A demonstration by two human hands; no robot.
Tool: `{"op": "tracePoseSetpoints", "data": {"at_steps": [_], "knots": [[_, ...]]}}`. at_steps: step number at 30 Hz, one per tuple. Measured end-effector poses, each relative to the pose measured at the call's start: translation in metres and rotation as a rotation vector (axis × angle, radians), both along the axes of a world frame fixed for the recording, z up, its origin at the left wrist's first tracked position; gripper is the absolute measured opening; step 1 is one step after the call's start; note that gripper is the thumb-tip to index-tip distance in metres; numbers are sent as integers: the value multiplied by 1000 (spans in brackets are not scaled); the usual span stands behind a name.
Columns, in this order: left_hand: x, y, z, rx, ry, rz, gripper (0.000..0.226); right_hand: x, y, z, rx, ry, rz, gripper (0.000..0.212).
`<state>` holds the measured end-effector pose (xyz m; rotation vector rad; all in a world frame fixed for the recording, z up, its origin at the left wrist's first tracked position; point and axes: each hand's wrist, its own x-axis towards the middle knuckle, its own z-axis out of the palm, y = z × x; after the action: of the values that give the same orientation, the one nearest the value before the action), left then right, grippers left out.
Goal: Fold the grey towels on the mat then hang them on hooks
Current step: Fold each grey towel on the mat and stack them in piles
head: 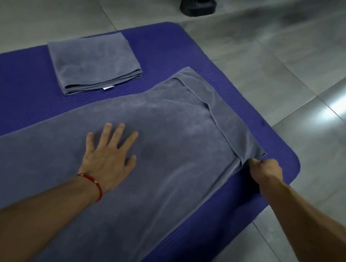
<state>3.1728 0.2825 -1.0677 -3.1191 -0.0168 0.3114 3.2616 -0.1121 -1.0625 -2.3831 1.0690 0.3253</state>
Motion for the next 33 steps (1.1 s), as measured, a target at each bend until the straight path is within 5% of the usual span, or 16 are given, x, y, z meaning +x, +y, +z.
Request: {"op": "tracePoseSetpoints", "data": {"at_steps": [3, 6, 12, 16, 19, 23, 25, 33], "knots": [[15, 7, -12, 17, -18, 41, 66, -5, -20, 7, -171, 4, 140, 50], [12, 12, -25, -29, -37, 79, 66, 8, 6, 16, -393, -199, 195, 51], [12, 15, -26, -10, -26, 80, 68, 142, 146, 37, -304, -422, 806, 26], [13, 16, -25, -4, -18, 89, 72, 221, 226, 40, -325, -278, 1080, 42], [14, 14, -22, -21, -24, 76, 73, 251, 246, 39, -565, -69, 1284, 52], [15, 17, -24, -62, -65, 65, 75, 271, 241, 41, -694, 67, 1525, 27], [15, 18, -24, -72, -85, 60, 76, 280, 231, 46, -645, -15, 1529, 11], [16, 18, -23, -91, -74, 74, 76, 256, 215, 20, -366, -322, 1072, 43]]}}
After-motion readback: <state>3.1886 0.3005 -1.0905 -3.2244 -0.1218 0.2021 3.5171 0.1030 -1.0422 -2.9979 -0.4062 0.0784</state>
